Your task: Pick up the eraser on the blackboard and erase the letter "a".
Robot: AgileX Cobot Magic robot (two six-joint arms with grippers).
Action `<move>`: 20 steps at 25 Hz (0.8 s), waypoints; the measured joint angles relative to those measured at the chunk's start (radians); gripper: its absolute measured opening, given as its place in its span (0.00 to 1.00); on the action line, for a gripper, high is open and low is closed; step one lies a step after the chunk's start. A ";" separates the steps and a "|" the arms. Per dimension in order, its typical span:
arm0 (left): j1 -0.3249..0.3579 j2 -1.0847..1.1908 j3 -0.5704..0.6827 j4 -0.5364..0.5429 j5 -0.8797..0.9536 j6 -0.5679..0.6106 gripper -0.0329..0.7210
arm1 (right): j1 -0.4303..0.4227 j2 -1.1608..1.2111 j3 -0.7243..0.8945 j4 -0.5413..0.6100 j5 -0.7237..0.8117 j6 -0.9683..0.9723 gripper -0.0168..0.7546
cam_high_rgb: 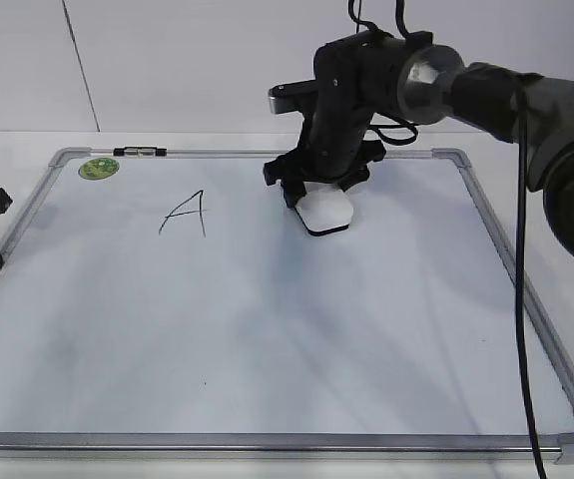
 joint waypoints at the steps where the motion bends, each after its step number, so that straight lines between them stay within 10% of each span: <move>1: 0.000 0.000 0.000 0.000 0.000 0.000 0.07 | -0.002 0.000 -0.002 0.000 0.006 0.000 0.73; 20: 0.000 0.000 0.000 0.003 0.000 0.000 0.07 | -0.012 -0.208 -0.067 -0.055 0.272 -0.024 0.73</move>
